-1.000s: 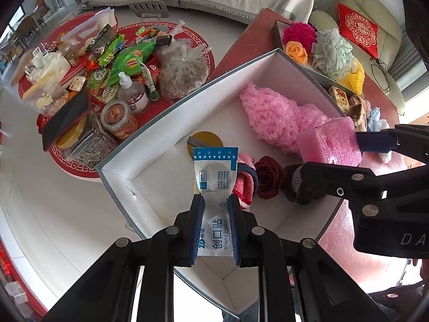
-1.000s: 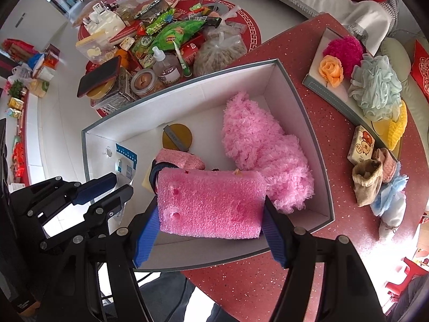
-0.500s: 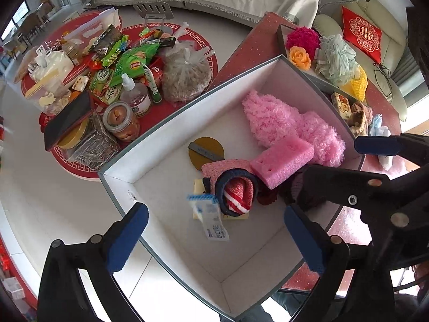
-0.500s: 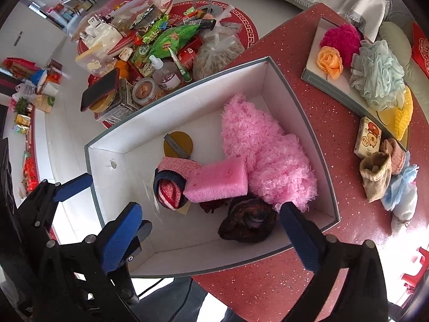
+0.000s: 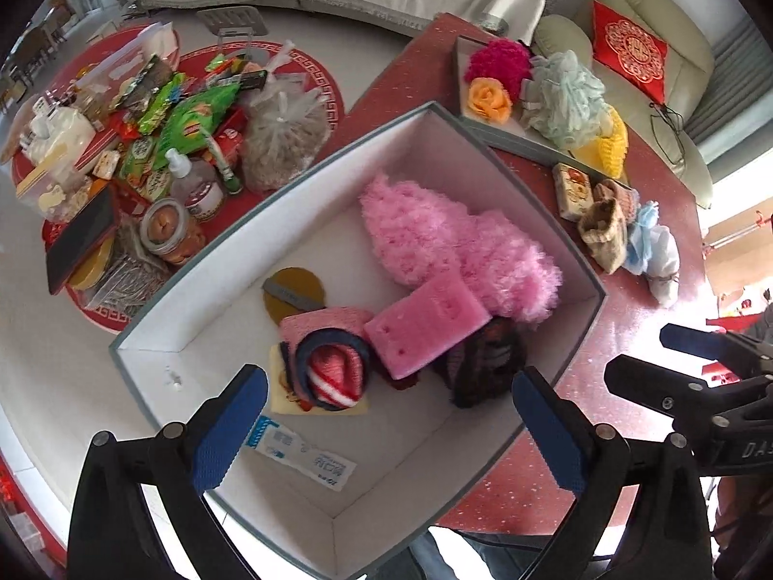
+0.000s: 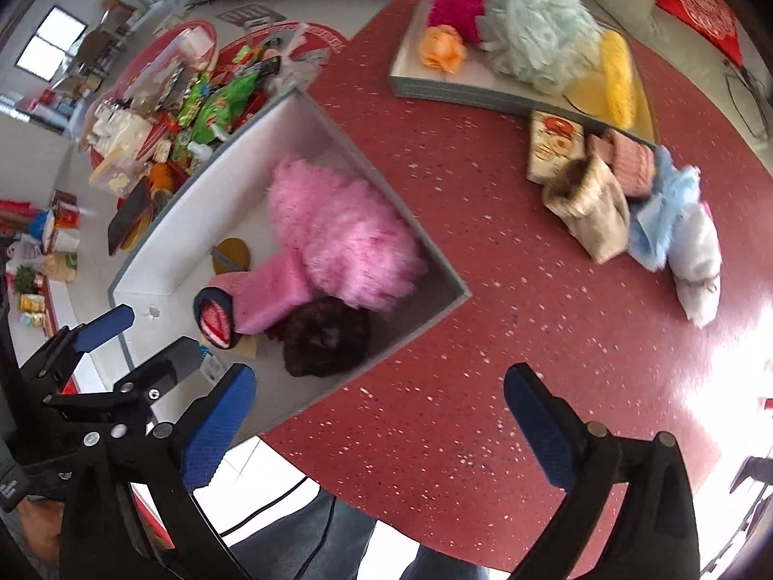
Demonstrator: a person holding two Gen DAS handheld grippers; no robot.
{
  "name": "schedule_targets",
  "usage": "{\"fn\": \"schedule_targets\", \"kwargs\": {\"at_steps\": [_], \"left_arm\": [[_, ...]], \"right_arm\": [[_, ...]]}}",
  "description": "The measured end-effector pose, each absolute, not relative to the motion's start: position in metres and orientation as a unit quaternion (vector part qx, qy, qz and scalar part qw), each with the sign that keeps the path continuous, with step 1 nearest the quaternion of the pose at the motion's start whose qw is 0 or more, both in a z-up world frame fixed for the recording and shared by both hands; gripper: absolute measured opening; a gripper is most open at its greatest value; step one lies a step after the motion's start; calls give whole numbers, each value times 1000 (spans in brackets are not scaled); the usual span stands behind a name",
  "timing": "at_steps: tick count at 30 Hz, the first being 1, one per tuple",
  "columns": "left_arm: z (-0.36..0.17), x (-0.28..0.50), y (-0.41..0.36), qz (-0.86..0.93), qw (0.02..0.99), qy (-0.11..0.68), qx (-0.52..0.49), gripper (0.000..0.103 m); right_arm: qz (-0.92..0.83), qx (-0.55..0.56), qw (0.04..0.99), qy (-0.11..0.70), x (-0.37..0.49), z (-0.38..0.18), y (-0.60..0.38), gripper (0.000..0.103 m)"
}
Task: Organize soft objects
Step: 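Grasp the beige knit sock with the left tool while the right tool grasps the white bundle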
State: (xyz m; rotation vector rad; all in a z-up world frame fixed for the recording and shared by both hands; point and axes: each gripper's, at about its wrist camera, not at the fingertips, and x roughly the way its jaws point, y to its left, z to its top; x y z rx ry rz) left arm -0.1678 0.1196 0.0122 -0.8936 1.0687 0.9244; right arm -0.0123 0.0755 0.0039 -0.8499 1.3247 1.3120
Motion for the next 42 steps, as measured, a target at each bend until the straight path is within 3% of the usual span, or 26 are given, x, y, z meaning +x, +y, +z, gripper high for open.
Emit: {"fn": "schedule_targets", "kwargs": {"at_steps": [9,15,26,36,37,39,40,42], "left_arm": [[31,-26,111,311,718,493,-382,102],[0,65,119,302,683,480,-461,102],[-83,108,155,423,586,450,-524,102],[-126,111,169,461,542,451,-538,102],[-125,111,169,465,544,449,-535,102],[-126,111,170,466,542,455,-532,102],[-127,114,169,464,540,465,-526,102],[-131,127,176,450,535,505,-506,102]], "right_arm": [[435,-260,594,624,109,-19,4,103],[379,-230,631,637,176,-34,-31,103],[404,-337,649,550,244,-53,-13,103],[477,-403,641,446,248,-79,49,102],[481,-406,639,442,246,-81,53,98],[485,-411,636,438,245,-87,60,77],[485,-411,633,442,246,-90,63,53],[474,-405,625,469,251,-98,66,50]]}}
